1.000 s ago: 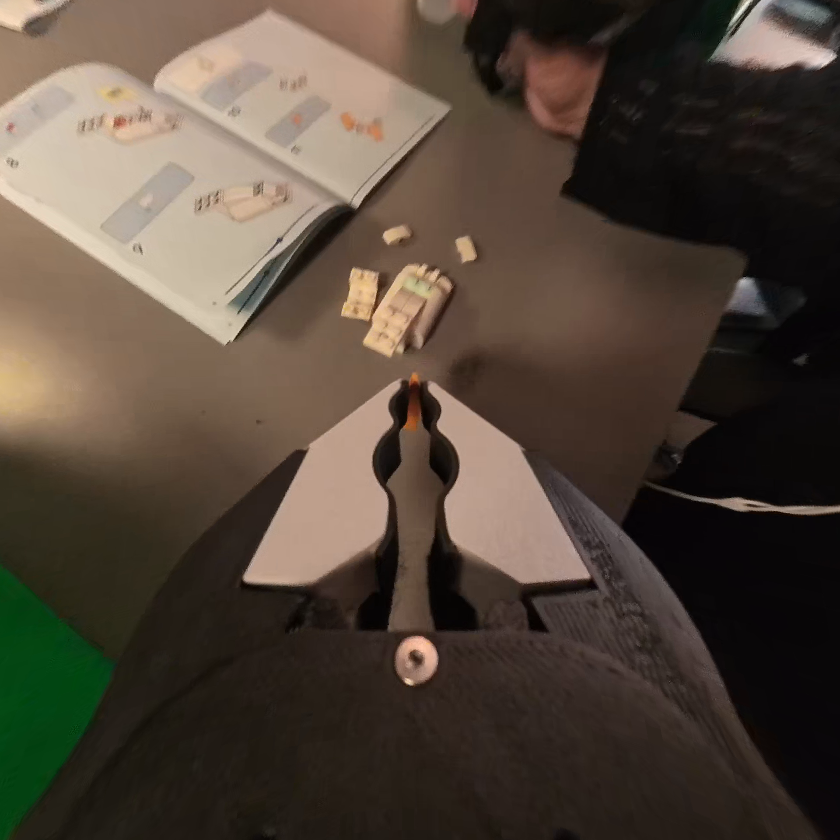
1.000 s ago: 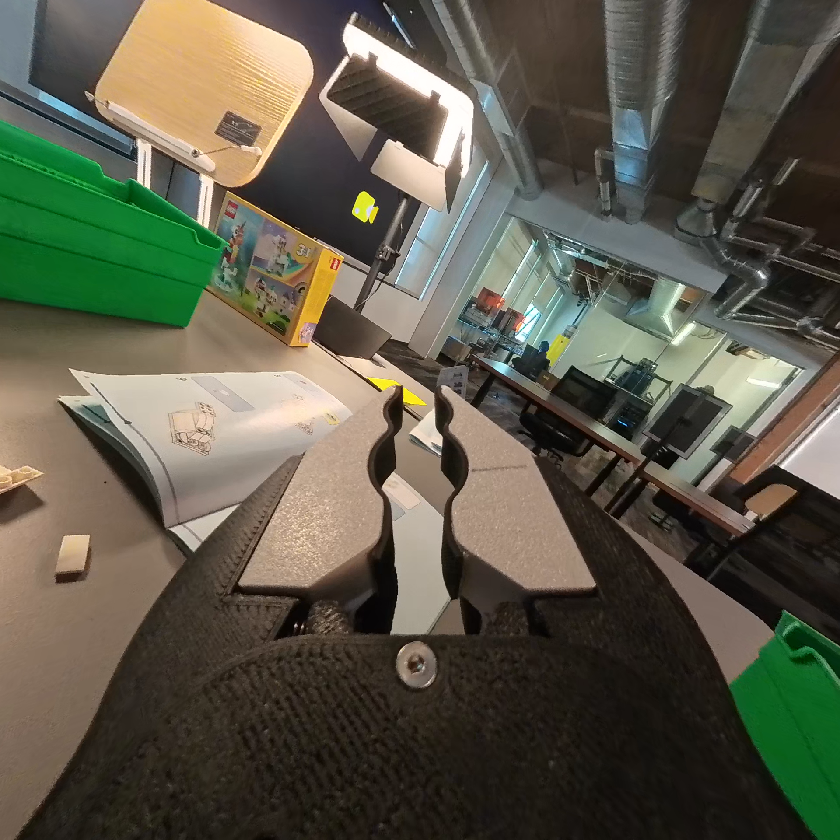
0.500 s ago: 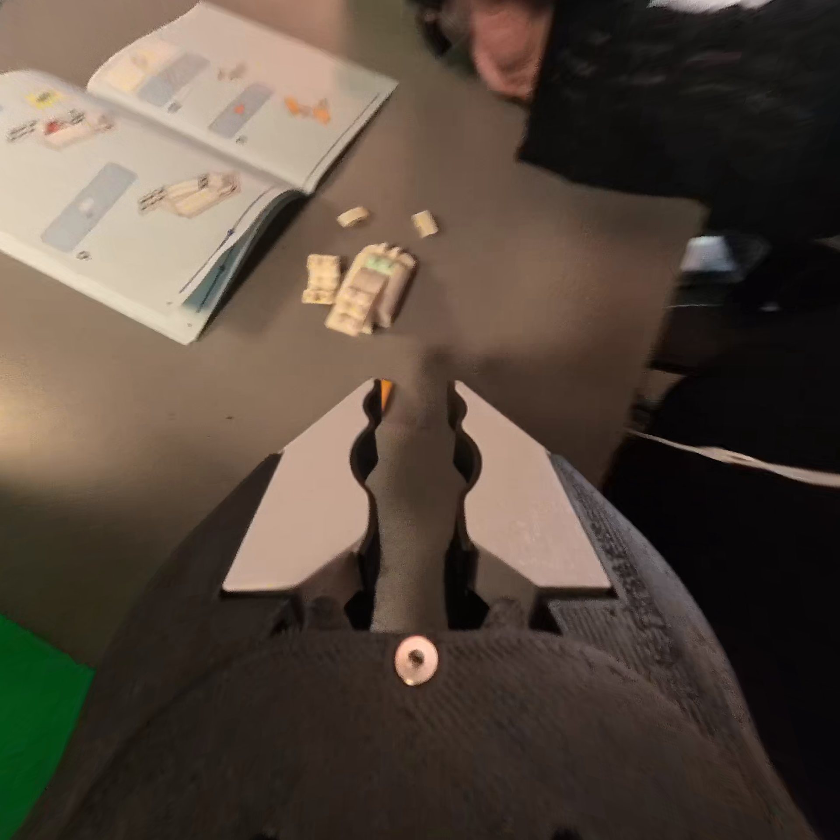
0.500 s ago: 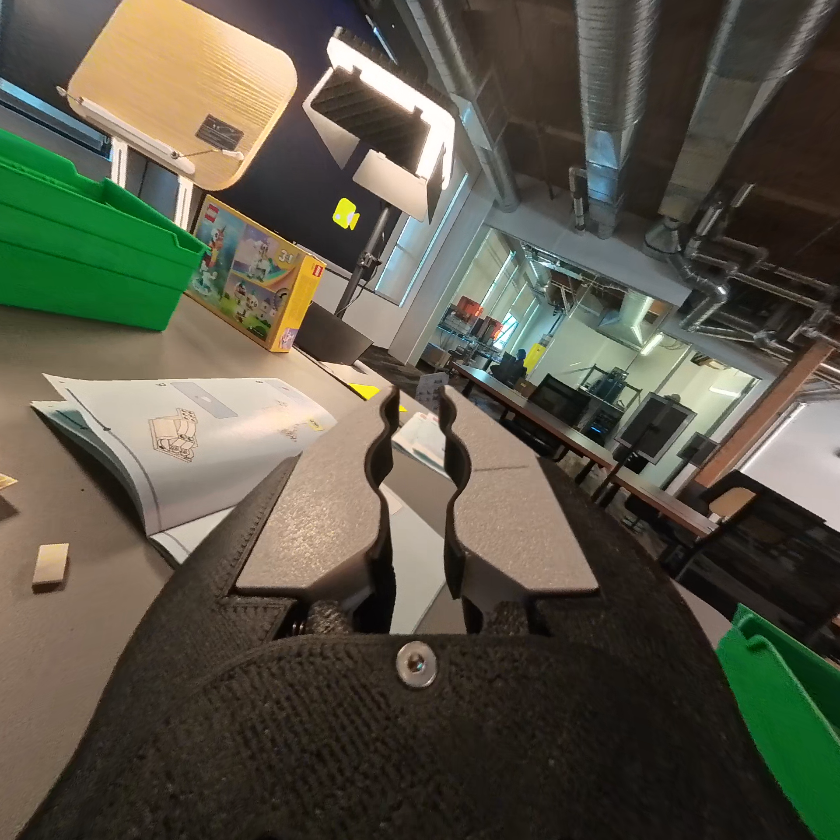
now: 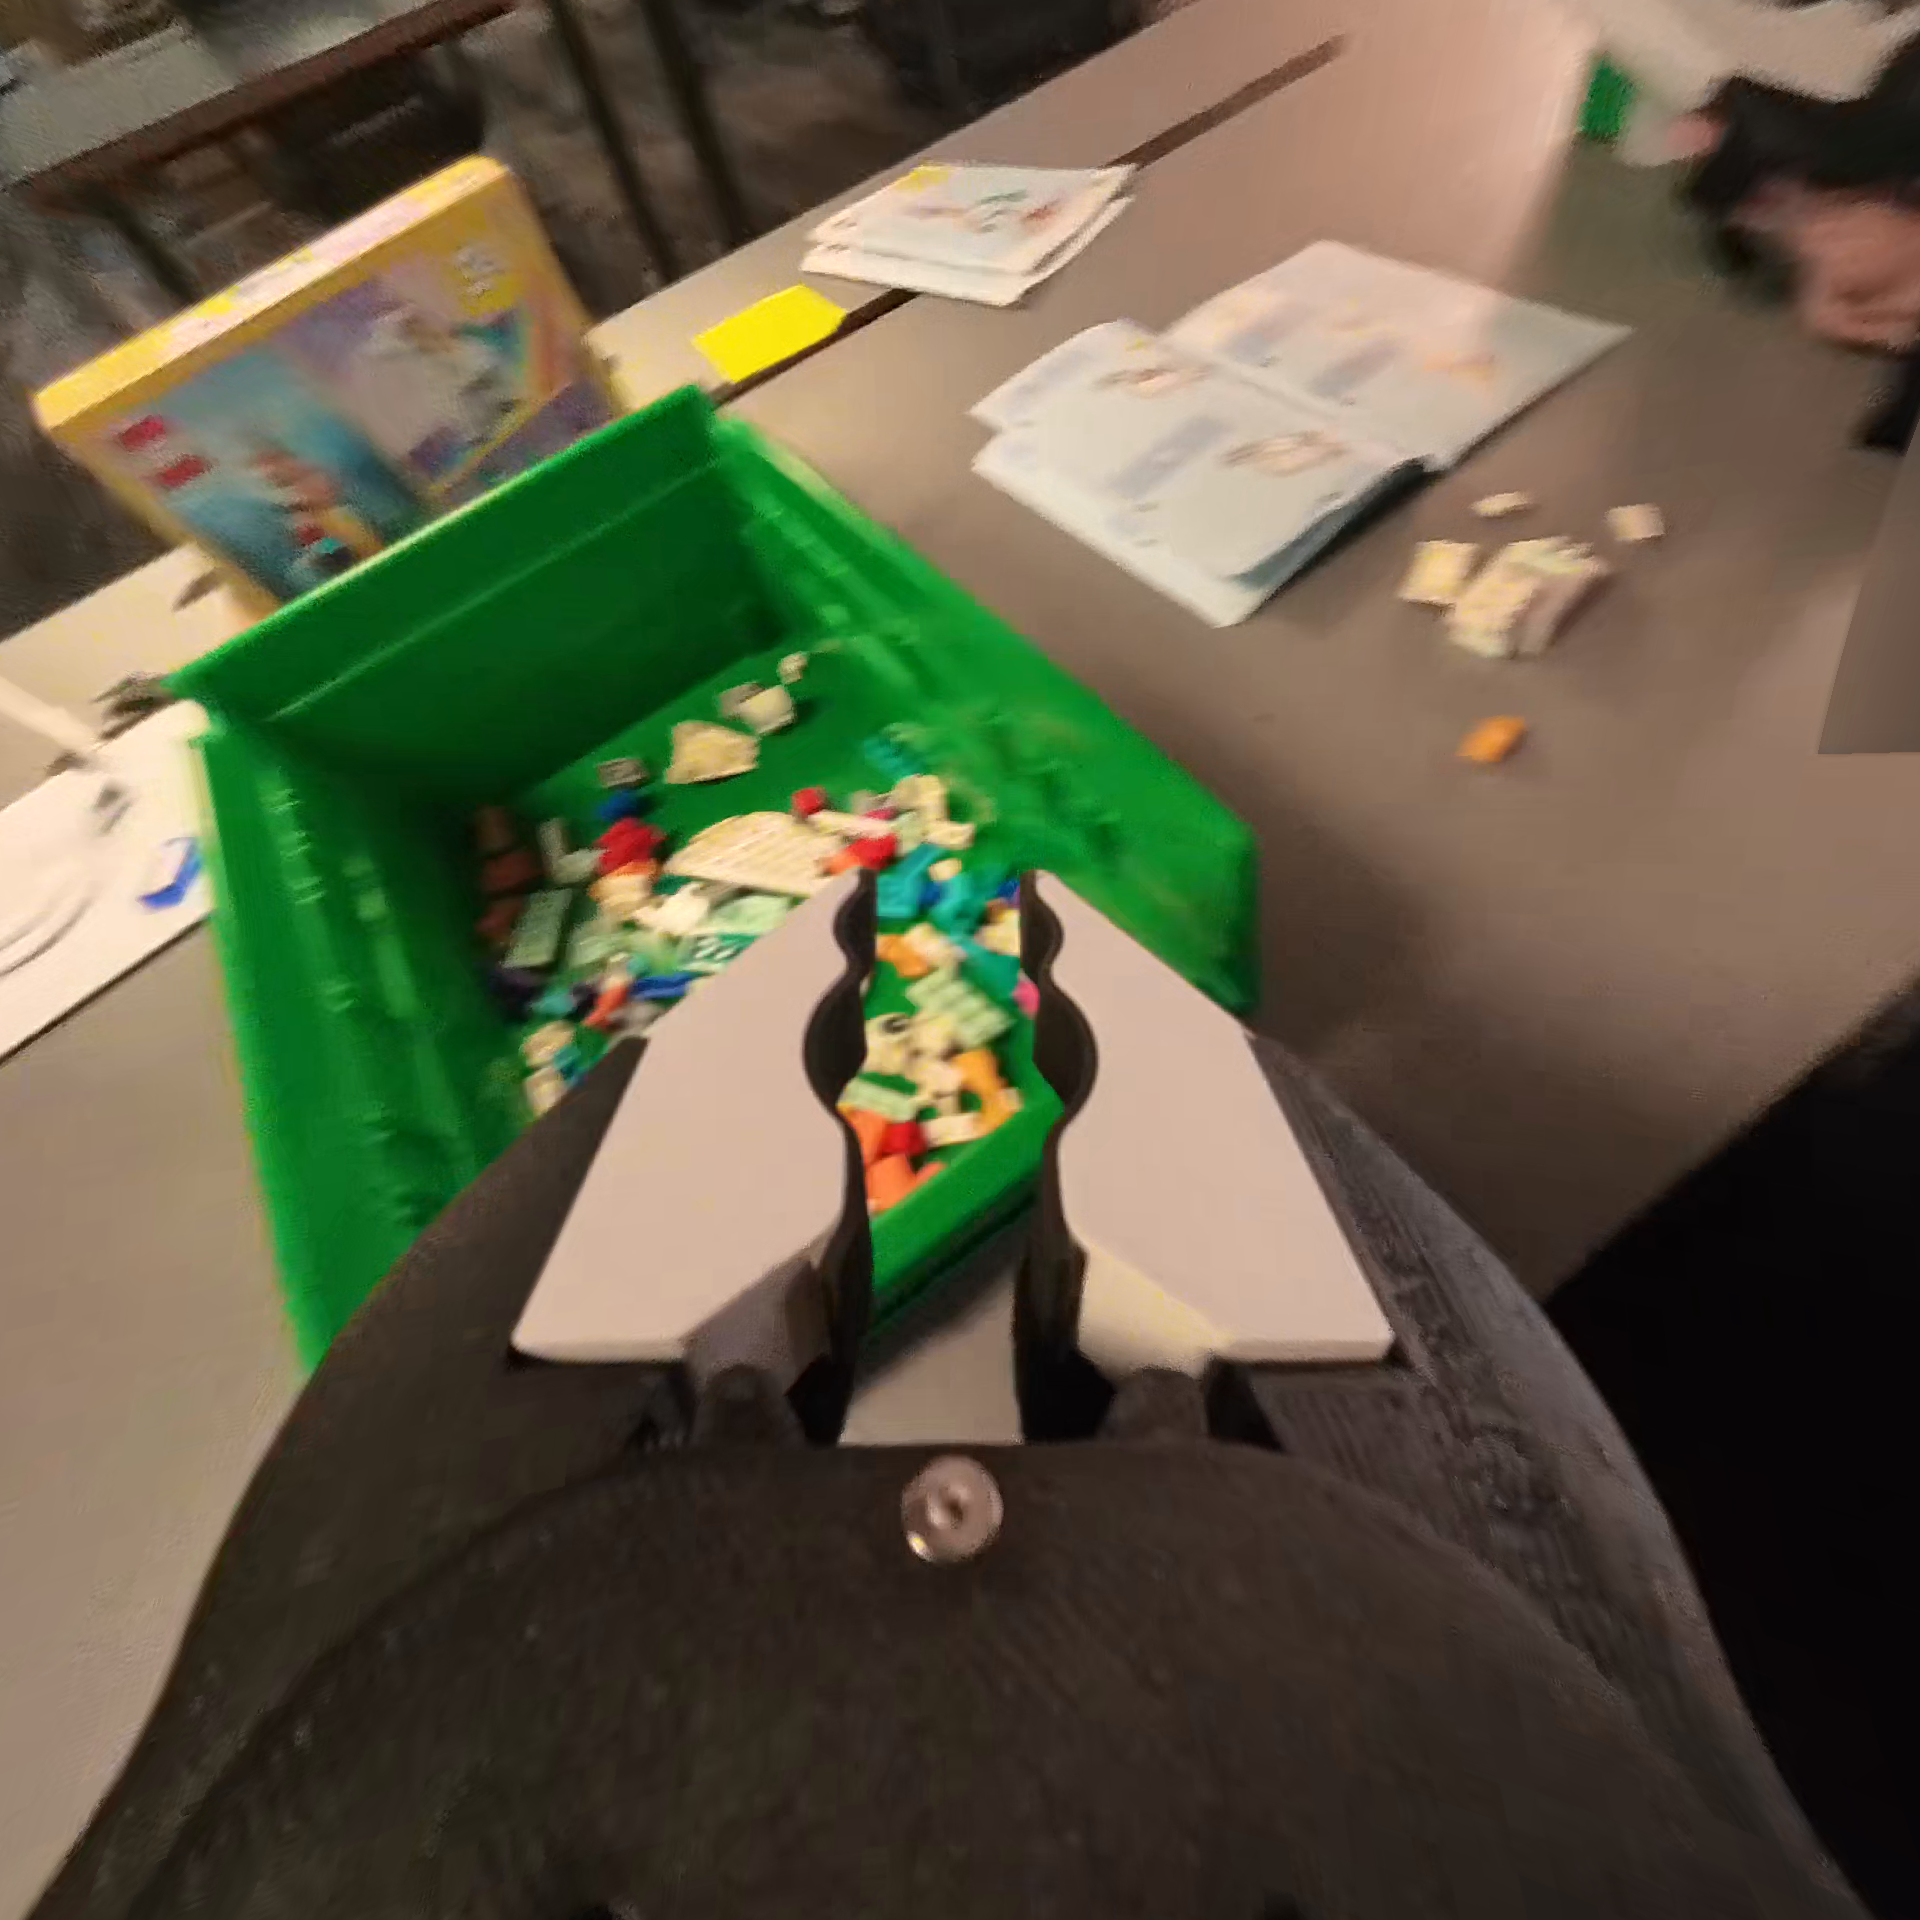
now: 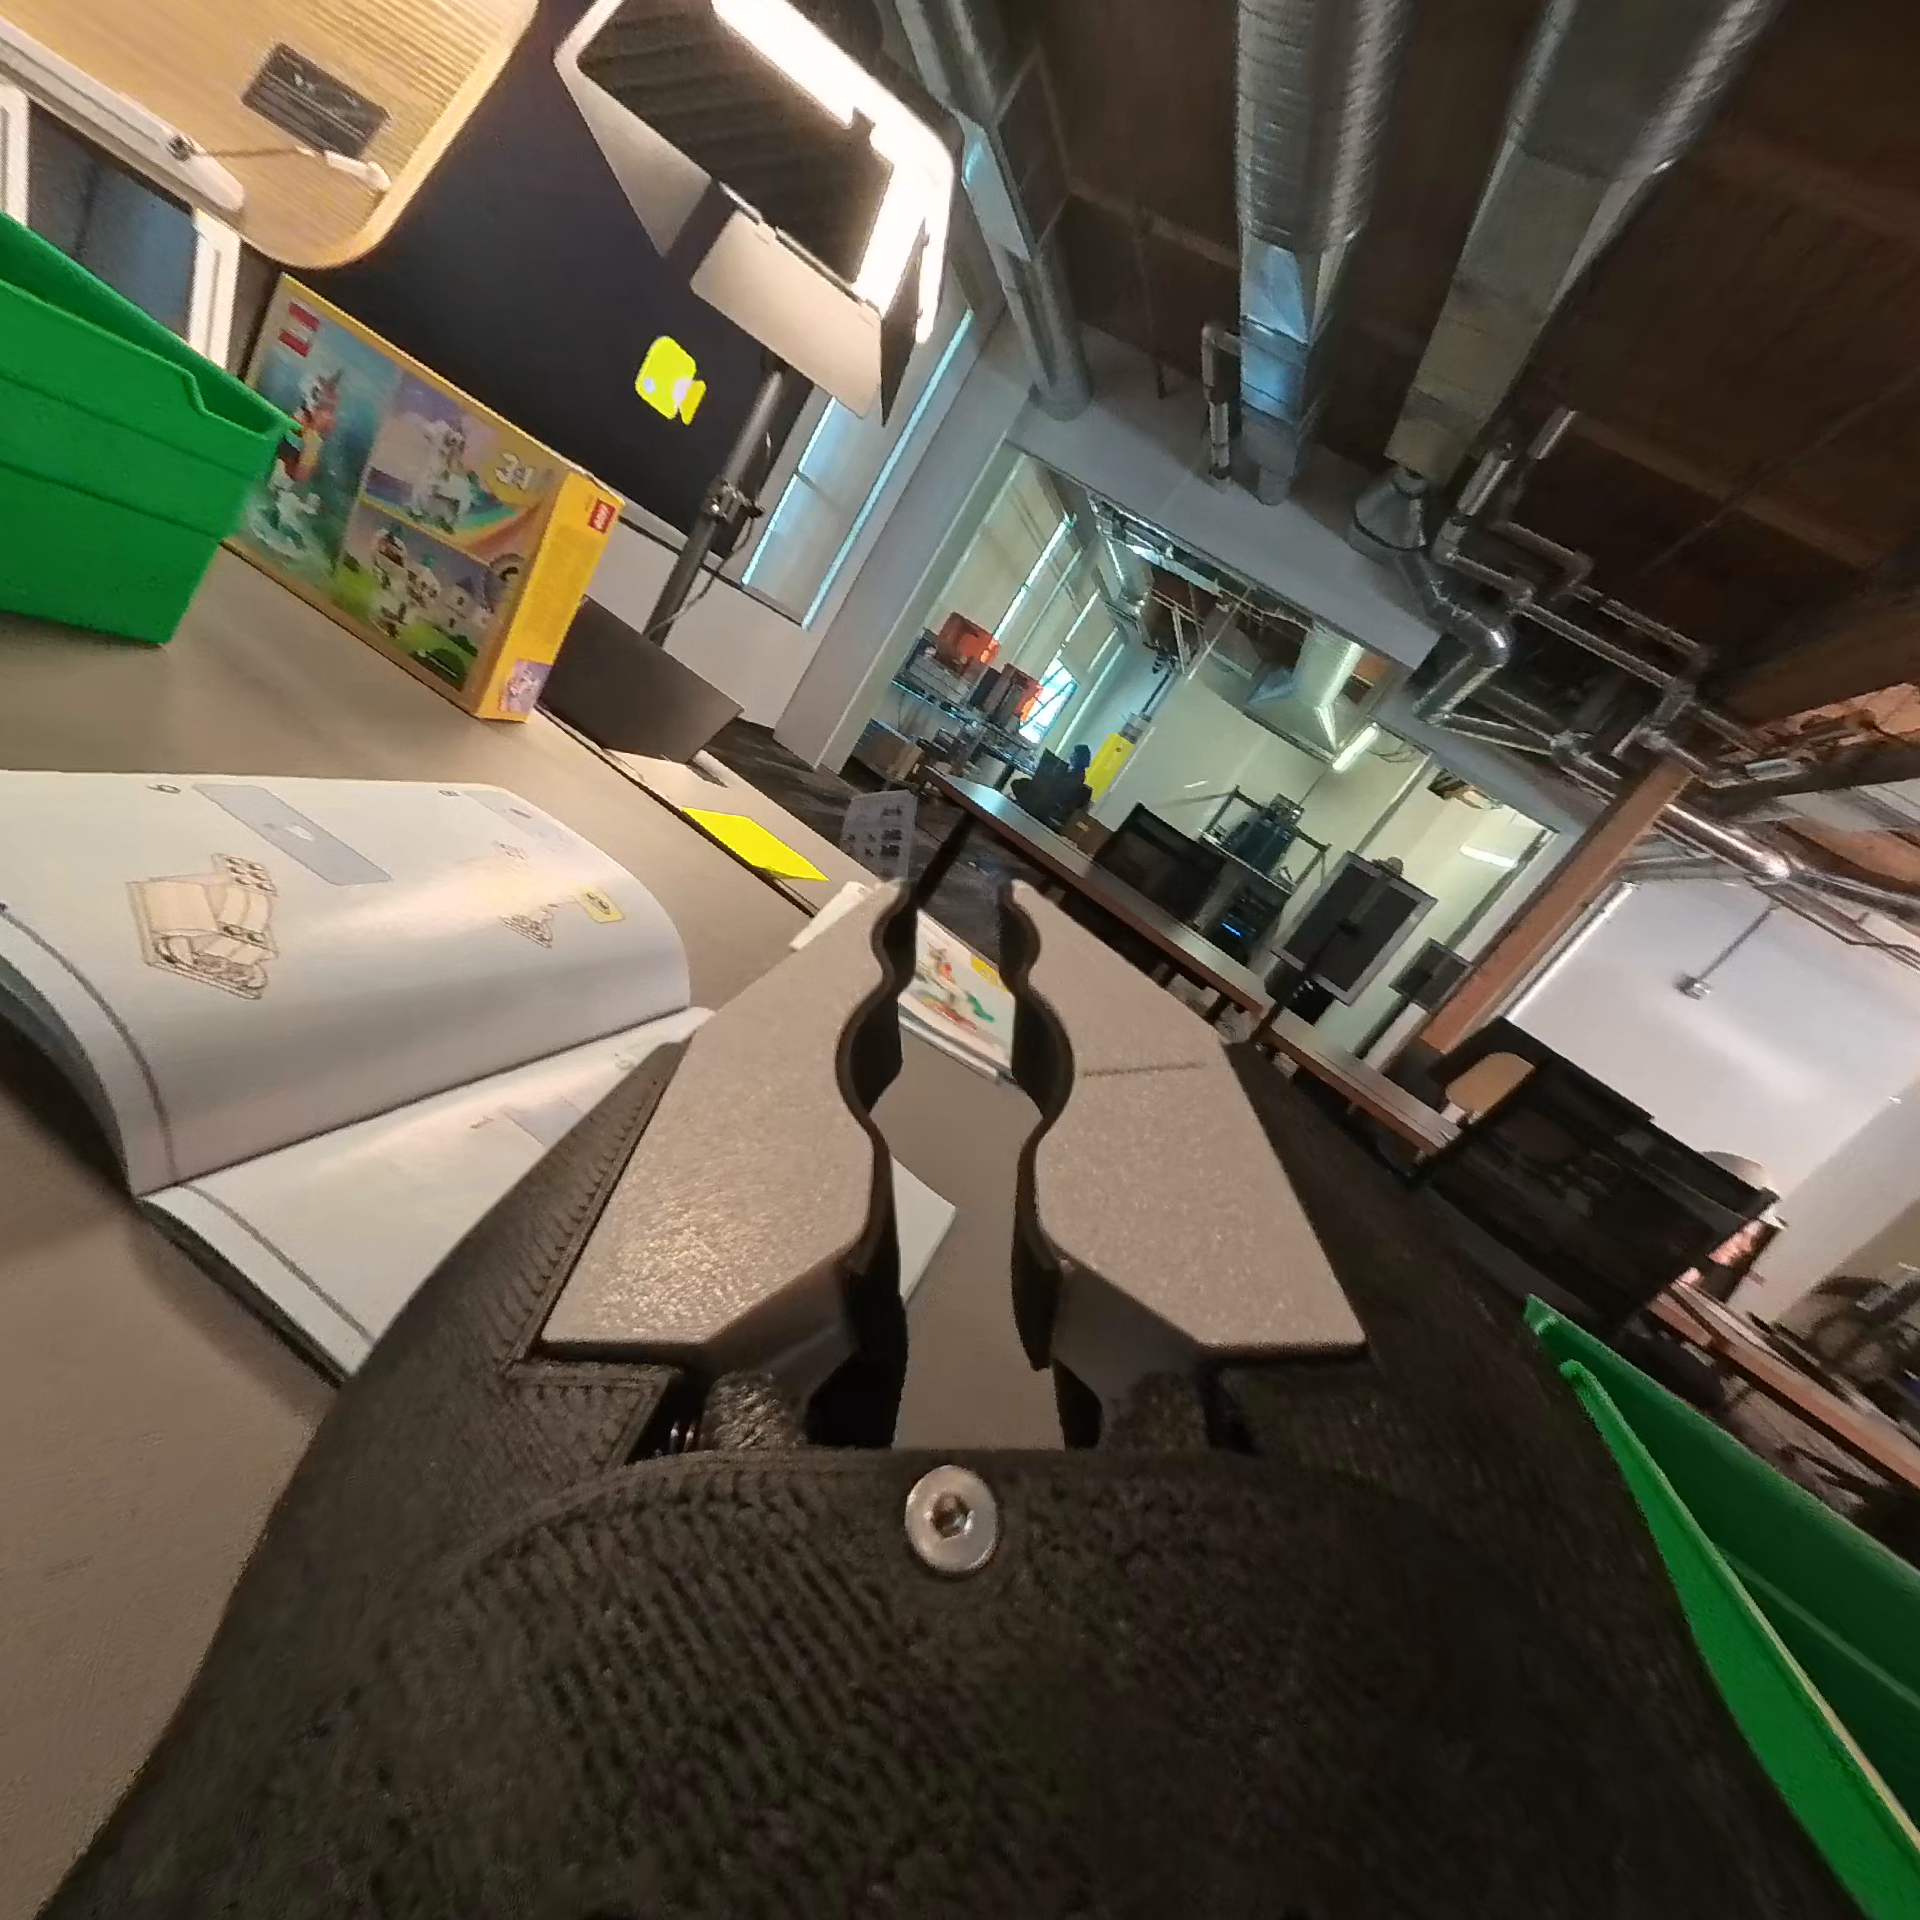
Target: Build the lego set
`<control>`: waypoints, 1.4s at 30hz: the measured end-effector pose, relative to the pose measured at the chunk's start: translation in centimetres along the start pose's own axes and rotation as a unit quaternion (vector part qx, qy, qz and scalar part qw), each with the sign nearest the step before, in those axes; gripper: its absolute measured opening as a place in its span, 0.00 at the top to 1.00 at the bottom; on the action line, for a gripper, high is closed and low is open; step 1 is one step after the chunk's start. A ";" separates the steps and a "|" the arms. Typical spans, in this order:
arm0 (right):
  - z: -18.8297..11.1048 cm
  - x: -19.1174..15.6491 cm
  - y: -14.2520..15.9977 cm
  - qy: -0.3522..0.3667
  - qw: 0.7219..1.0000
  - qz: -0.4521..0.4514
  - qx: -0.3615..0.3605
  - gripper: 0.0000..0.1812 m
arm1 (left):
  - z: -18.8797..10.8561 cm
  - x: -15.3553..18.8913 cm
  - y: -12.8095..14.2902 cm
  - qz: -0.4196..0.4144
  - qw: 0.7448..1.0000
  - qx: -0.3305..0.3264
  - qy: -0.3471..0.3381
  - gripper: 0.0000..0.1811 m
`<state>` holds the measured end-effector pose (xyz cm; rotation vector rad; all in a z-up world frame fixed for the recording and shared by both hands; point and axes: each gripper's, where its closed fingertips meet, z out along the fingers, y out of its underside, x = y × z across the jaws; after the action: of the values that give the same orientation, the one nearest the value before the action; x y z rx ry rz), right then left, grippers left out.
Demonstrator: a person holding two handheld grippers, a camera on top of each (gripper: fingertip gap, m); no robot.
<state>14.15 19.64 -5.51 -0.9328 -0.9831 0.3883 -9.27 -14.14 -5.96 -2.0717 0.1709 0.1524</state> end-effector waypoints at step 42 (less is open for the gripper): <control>0.3 -1.1 0.2 -0.028 1.000 -0.003 -0.001 0.93 | 13.0 -11.2 1.9 -0.109 0.942 -0.313 0.047 0.94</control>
<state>13.30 19.15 -6.20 -0.9247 -1.0380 0.4095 -21.12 -3.04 -11.83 -2.7180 -0.0638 -0.0382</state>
